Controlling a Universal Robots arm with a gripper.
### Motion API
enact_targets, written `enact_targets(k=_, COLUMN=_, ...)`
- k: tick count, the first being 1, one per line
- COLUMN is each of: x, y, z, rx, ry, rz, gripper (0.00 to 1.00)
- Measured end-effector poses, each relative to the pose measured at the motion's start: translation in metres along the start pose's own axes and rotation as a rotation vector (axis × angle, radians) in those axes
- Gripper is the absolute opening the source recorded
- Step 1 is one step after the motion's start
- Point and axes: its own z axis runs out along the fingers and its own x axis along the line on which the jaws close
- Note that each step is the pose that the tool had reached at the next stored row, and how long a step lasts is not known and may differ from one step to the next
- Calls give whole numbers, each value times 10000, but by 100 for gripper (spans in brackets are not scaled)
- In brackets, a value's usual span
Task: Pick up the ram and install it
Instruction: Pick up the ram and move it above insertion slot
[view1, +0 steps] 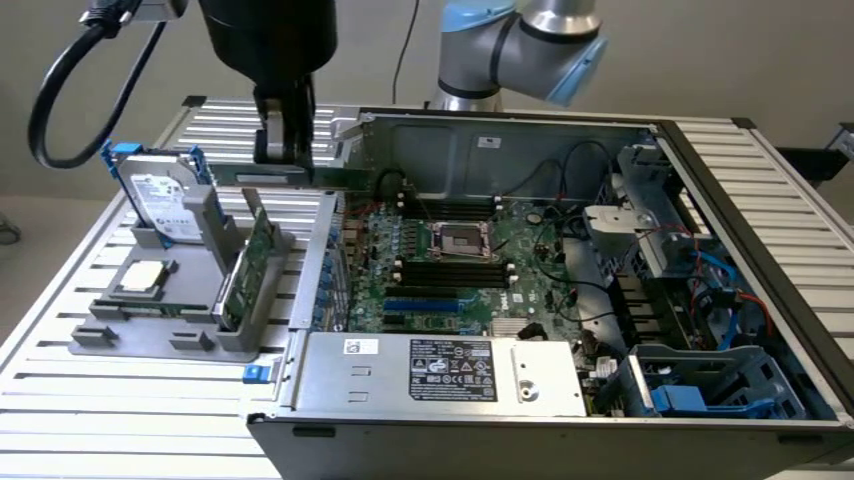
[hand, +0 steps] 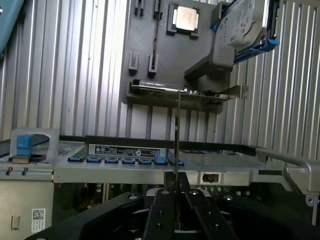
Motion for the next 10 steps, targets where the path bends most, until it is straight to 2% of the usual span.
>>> enact_targets(k=4, x=9, y=-172, z=-24, rx=5, ry=-171, rz=-17, gripper=14)
enact_targets(k=10, x=27, y=-441, z=-51, rx=20, ry=-481, rz=-45, gripper=14)
